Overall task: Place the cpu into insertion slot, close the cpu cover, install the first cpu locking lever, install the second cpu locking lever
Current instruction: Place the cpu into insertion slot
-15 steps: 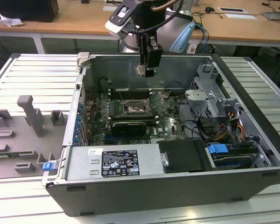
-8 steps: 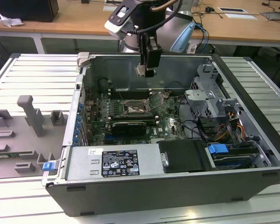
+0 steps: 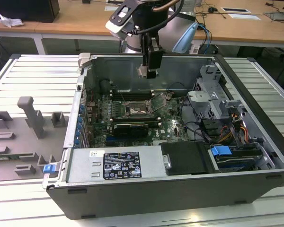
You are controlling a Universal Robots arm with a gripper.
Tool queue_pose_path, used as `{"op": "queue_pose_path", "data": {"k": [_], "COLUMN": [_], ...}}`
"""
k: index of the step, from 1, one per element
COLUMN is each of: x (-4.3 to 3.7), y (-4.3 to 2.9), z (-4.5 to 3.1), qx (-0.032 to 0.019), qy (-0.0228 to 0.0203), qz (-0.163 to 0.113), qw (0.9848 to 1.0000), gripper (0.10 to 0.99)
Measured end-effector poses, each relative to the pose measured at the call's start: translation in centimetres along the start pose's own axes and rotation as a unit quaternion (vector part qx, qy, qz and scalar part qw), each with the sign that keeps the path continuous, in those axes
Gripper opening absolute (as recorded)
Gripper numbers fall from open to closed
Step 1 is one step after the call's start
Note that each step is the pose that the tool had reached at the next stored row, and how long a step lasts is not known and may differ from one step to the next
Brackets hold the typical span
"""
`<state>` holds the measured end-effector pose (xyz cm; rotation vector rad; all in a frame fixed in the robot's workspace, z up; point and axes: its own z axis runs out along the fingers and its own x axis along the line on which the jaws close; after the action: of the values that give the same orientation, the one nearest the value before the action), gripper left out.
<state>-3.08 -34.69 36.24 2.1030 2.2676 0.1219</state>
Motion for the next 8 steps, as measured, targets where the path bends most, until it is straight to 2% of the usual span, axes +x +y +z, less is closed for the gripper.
{"op": "queue_pose_path", "data": {"k": [8], "x": [0.00], "y": [-0.01], "z": [0.05], "qx": [-0.0003], "qy": [-0.0013], "qz": [0.015], "qw": [0.9999], "gripper": [0.537]}}
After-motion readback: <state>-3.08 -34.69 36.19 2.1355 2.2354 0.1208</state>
